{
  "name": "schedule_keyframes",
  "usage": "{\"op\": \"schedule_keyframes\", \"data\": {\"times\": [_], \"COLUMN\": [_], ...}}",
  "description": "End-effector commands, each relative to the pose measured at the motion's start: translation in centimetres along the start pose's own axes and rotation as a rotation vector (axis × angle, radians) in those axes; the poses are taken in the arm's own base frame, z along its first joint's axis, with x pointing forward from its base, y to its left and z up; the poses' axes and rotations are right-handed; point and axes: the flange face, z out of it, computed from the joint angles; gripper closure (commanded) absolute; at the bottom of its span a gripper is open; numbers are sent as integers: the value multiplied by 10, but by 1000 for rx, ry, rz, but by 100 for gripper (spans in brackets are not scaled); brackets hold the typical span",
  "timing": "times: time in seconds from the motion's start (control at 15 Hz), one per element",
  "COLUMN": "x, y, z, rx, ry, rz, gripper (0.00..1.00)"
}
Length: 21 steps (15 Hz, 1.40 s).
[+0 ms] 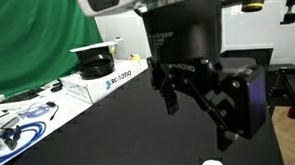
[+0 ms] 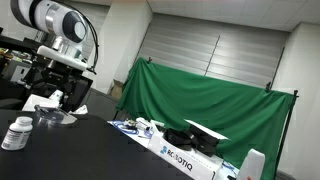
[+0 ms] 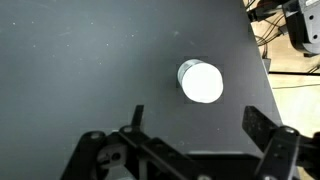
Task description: Move the white bottle to the right side of the table
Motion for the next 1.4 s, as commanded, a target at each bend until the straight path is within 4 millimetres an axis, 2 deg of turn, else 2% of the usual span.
{"op": "schedule_keyframes", "data": {"times": [0.0,0.2,0.53,1.33], "x": [12,14,14,-10], "y": [-13,-23,-28,-35], "z": [12,22,34,63], "rx": [11,-10,-23,-3], "ry": [-6,11,58,65], "rz": [-20,-56,-77,-54], "gripper": [0,0,0,0]}}
